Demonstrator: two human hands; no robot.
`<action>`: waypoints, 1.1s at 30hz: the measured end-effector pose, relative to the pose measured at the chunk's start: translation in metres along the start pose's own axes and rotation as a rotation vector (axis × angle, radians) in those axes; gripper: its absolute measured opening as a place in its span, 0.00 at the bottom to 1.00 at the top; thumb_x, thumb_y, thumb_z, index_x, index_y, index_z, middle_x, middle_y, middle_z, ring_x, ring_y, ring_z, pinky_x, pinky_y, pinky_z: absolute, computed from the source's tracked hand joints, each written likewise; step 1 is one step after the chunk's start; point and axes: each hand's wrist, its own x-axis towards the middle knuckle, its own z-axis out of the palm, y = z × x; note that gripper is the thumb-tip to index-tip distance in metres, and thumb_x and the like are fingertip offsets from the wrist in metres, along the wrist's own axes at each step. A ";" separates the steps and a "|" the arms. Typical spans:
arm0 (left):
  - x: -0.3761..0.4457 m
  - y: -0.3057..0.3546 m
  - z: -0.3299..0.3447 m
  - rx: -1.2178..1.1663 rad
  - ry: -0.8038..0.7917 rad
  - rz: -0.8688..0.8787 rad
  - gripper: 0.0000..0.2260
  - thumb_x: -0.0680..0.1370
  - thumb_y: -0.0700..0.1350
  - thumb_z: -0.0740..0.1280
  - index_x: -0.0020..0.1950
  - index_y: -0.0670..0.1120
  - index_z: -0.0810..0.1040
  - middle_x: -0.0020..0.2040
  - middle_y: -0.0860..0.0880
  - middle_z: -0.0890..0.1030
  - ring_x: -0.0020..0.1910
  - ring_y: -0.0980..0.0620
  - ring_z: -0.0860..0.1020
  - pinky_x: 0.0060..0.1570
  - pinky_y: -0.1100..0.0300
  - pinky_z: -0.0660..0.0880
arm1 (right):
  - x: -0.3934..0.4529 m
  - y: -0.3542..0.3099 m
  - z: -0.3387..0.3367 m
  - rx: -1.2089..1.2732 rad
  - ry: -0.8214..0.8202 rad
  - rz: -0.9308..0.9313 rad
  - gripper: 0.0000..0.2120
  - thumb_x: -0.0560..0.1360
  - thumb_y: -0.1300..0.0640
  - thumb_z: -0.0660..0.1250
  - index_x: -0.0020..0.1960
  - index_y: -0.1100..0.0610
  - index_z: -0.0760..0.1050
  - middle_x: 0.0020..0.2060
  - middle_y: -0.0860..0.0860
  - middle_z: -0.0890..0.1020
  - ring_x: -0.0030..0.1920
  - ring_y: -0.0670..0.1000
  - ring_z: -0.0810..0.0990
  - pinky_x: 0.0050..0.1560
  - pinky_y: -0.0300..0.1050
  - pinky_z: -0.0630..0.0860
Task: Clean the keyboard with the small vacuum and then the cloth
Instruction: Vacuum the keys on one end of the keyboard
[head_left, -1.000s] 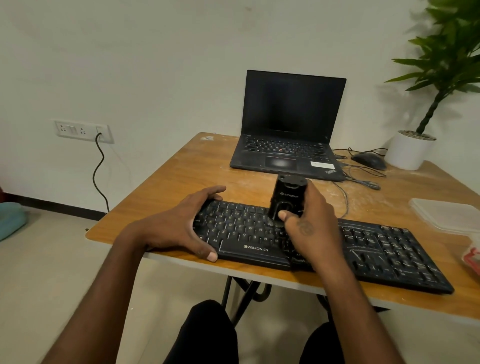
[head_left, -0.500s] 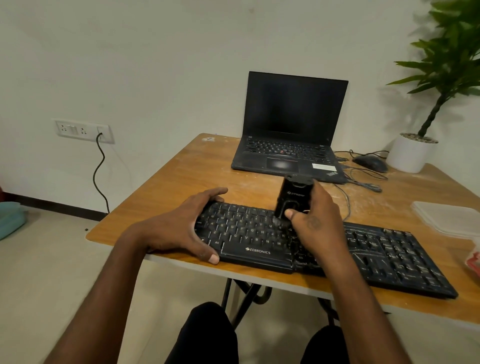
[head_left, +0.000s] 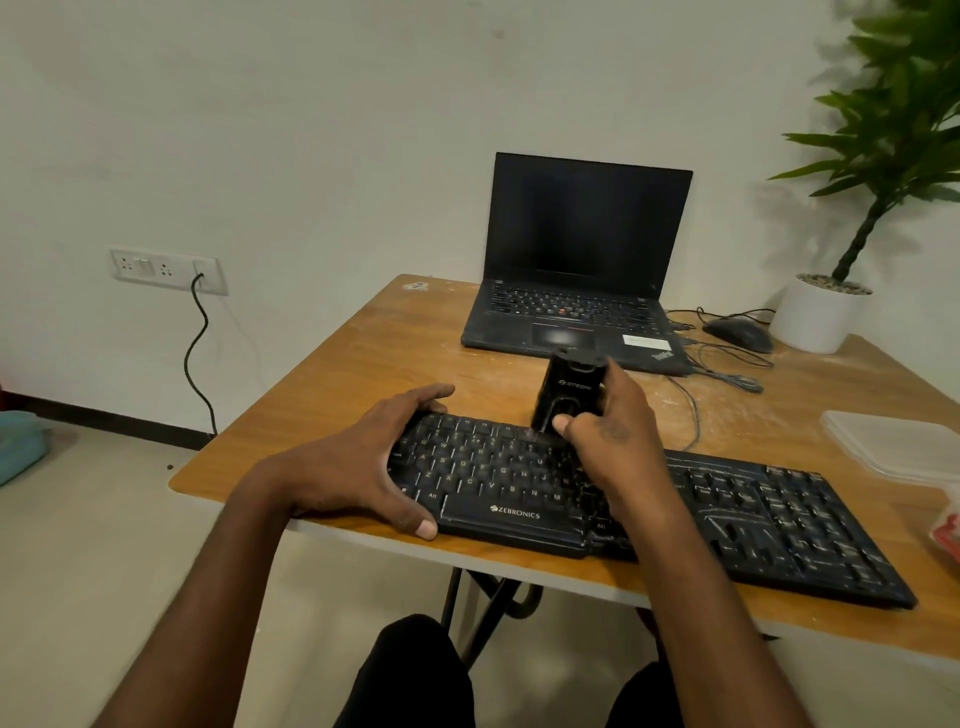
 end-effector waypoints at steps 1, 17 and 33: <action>0.000 0.000 0.000 -0.002 0.000 -0.001 0.58 0.61 0.55 0.86 0.78 0.75 0.51 0.77 0.61 0.61 0.74 0.59 0.66 0.73 0.55 0.71 | 0.000 -0.001 0.002 0.004 0.003 0.005 0.29 0.73 0.71 0.67 0.70 0.50 0.70 0.46 0.40 0.77 0.44 0.42 0.78 0.40 0.41 0.77; 0.000 0.000 0.001 0.012 0.004 -0.006 0.58 0.61 0.57 0.86 0.78 0.76 0.51 0.76 0.64 0.61 0.74 0.61 0.66 0.73 0.57 0.70 | 0.002 0.006 -0.007 0.002 0.064 0.003 0.25 0.73 0.71 0.67 0.65 0.50 0.73 0.46 0.41 0.79 0.44 0.40 0.78 0.39 0.40 0.75; 0.000 -0.002 0.001 -0.011 0.014 -0.004 0.58 0.61 0.55 0.88 0.77 0.77 0.52 0.75 0.65 0.61 0.73 0.62 0.67 0.67 0.63 0.71 | -0.007 0.003 -0.013 -0.024 0.031 -0.025 0.25 0.73 0.71 0.67 0.60 0.45 0.72 0.44 0.39 0.78 0.42 0.40 0.78 0.39 0.42 0.77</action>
